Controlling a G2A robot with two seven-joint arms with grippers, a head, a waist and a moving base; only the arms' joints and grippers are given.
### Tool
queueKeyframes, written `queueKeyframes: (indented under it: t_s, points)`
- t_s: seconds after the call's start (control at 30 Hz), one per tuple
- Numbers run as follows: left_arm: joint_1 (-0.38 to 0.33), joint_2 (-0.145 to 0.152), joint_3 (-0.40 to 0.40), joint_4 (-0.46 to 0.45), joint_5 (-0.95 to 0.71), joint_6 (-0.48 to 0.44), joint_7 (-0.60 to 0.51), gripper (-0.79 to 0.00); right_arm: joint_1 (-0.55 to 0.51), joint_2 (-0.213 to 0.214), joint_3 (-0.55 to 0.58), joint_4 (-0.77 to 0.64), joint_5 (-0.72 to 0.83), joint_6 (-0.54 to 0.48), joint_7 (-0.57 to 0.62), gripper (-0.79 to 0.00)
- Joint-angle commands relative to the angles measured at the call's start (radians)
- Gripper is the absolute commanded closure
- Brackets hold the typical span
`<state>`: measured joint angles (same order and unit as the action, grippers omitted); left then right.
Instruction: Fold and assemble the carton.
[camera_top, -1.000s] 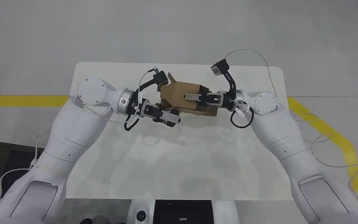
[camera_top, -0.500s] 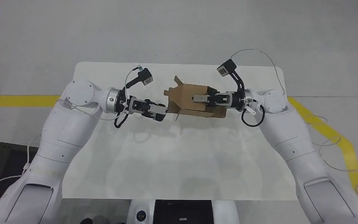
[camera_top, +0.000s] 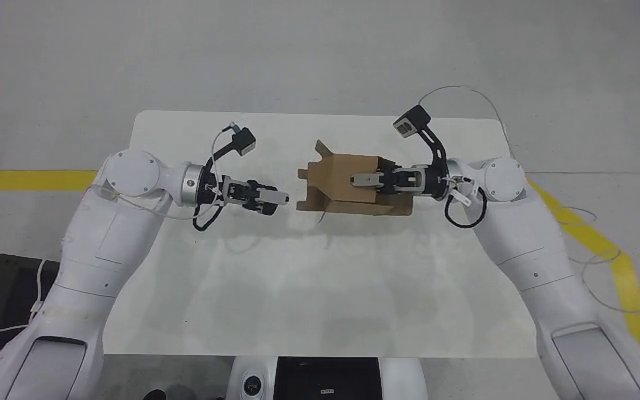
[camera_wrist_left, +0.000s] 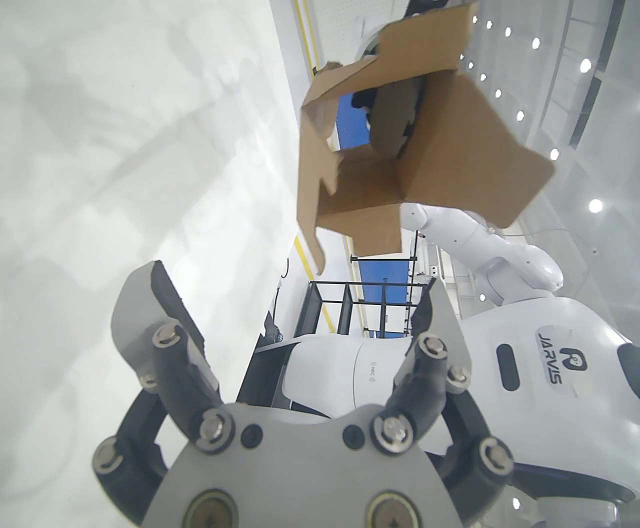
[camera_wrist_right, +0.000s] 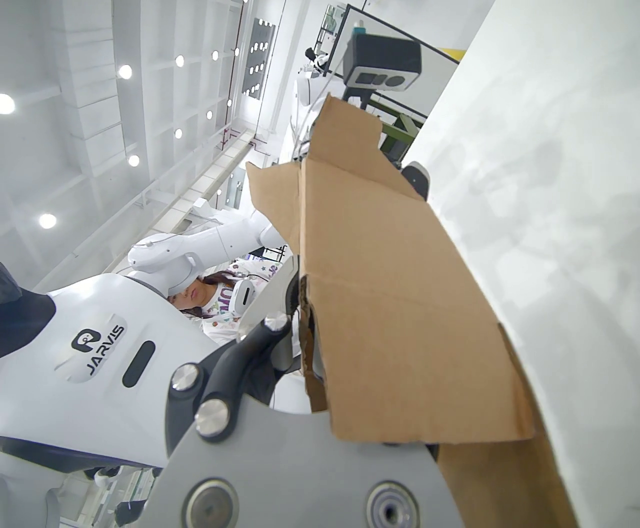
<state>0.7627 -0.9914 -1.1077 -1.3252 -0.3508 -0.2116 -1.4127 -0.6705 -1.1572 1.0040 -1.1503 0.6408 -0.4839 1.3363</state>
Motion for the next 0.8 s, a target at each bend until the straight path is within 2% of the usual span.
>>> queueKeyframes:
  t_s: [0.0,0.4,0.77]
  points:
    - [0.003,-0.001,0.01,0.007,0.006,0.005,0.011,-0.785,-0.004,0.005,0.007,-0.014,0.003,0.005,0.005,0.0]
    - [-0.026,-0.015,0.069,0.054,0.037,0.011,0.04,-0.785,-0.033,0.02,0.021,-0.088,0.042,0.022,0.022,0.0]
    - [-0.054,-0.03,0.121,0.027,0.037,0.018,0.04,-0.785,-0.026,0.017,-0.007,-0.101,0.048,0.014,0.014,0.0]
